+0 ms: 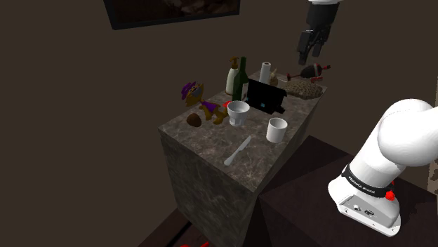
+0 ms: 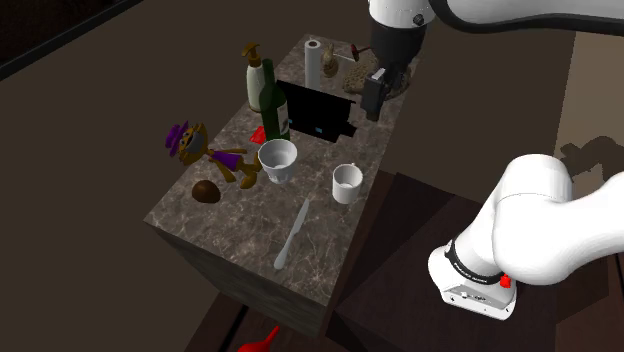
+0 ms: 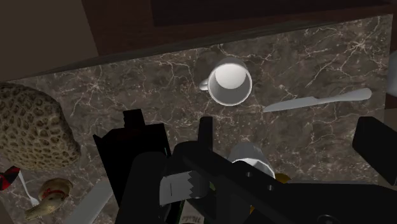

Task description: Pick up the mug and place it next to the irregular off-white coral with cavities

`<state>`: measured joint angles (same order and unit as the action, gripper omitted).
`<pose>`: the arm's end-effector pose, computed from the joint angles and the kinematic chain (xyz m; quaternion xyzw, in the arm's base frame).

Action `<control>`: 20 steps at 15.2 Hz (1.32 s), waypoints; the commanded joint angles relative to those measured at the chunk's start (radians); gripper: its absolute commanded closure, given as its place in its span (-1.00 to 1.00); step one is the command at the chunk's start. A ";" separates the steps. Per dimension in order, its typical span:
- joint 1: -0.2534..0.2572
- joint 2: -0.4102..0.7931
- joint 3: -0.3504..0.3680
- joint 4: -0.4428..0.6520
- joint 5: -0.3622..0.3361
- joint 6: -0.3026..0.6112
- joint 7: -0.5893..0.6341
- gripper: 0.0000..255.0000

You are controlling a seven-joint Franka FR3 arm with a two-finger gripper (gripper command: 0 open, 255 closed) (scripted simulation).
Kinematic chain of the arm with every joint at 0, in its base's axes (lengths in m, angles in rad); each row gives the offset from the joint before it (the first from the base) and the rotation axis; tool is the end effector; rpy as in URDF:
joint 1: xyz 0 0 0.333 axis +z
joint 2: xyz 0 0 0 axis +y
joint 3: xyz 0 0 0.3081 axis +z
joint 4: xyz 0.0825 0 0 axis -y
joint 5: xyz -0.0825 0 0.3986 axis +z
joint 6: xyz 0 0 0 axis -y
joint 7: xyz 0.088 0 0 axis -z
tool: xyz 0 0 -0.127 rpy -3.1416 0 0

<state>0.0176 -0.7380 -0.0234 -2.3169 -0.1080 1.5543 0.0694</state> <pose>0.3379 -0.0174 0.5670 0.9983 -0.0346 -0.0107 0.0465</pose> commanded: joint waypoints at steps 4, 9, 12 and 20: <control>-0.003 0.015 -0.005 -0.089 0.000 0.098 0.015 -1.00; -0.009 0.070 -0.013 -0.215 0.000 0.270 0.040 -1.00; -0.012 0.124 -0.019 -0.276 -0.002 0.380 0.055 -1.00; -0.020 0.348 -0.032 -0.379 -0.007 0.693 0.094 -1.00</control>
<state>-0.0016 -0.4290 -0.0541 -2.6809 -0.1138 2.1930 0.1566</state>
